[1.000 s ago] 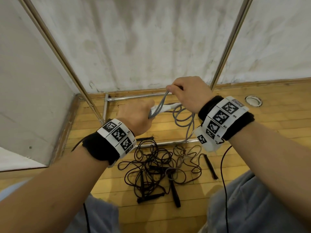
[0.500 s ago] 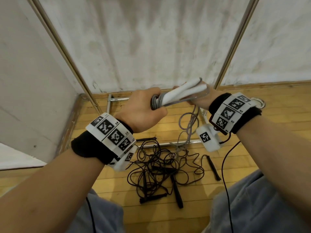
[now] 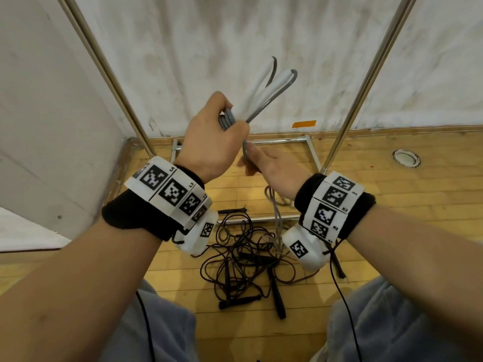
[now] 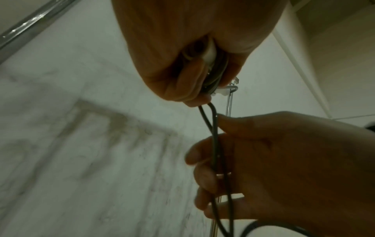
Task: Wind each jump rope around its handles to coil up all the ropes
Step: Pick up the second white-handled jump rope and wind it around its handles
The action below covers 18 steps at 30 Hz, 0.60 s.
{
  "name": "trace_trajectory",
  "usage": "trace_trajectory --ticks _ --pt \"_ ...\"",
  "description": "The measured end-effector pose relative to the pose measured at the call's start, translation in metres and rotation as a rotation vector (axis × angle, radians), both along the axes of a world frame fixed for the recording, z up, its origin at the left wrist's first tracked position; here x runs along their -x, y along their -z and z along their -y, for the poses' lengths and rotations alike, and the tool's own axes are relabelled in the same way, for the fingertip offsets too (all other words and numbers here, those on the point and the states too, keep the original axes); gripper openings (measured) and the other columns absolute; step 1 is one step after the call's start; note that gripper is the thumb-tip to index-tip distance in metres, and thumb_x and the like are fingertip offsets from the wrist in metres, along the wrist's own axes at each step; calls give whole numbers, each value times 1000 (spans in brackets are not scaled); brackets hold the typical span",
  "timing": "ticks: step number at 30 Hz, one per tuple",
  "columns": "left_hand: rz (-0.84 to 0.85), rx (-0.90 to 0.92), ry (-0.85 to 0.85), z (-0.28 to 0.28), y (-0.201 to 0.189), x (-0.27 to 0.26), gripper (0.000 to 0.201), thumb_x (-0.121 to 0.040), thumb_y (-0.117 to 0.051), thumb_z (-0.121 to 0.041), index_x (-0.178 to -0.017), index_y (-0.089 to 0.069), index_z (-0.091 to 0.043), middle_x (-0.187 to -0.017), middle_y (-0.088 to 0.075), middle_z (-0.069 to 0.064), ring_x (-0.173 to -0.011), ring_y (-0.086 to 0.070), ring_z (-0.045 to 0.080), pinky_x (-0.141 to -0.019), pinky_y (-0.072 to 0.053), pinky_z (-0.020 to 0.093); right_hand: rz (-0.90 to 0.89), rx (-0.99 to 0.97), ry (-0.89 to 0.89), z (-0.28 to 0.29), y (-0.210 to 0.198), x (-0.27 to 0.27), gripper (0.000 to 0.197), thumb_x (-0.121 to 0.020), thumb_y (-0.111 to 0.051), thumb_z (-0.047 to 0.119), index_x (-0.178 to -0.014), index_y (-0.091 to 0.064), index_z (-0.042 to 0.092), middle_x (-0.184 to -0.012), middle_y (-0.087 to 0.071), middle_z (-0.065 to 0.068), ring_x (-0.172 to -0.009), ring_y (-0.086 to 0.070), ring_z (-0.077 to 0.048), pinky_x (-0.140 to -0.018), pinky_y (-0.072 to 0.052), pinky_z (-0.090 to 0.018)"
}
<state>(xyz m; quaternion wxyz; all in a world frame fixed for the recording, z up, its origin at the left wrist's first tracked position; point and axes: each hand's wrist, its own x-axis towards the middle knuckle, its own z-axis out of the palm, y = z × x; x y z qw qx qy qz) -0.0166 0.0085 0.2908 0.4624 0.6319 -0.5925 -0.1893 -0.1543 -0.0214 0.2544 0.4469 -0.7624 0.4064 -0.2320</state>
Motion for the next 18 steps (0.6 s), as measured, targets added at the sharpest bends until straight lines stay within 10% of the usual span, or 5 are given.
trace_trajectory --ticks 3,6,13,18 --pt "-47 -17 -50 4 -3 -1 15 -81 -54 -16 -82 -40 -16 -70 -58 17 -54 -44 13 -45 -34 22 131 -56 -6 -1 1 -1 22 -99 -39 33 -104 -55 19 -79 -62 3 -90 -61 -22 -90 -45 -39" --pt "-88 -45 -74 6 -4 1 14 -81 -55 -16 -84 -42 -14 -81 -63 24 -63 -51 24 -51 -39 31 33 68 -4 -4 4 -4 20 -95 -46 40 -103 -52 23 -83 -61 5 -70 -62 -11 -68 -46 -28" --pt "-21 -31 -70 10 4 -7 17 -83 -56 -18 -91 -42 -21 -65 -50 -3 -42 -38 5 -40 -34 18 120 -118 97 4 2 -4 32 -101 -36 26 -76 -54 18 -57 -40 5 -52 -40 -13 -58 -35 -33" --pt "280 -99 -91 13 17 -22 22 -84 -59 -21 -100 -44 -25 -71 -53 -6 -64 -54 24 -57 -46 35 -108 198 48 3 -5 -1 42 -101 -33 25 -60 -37 20 -57 -35 4 -53 -33 -12 -56 -26 -31"
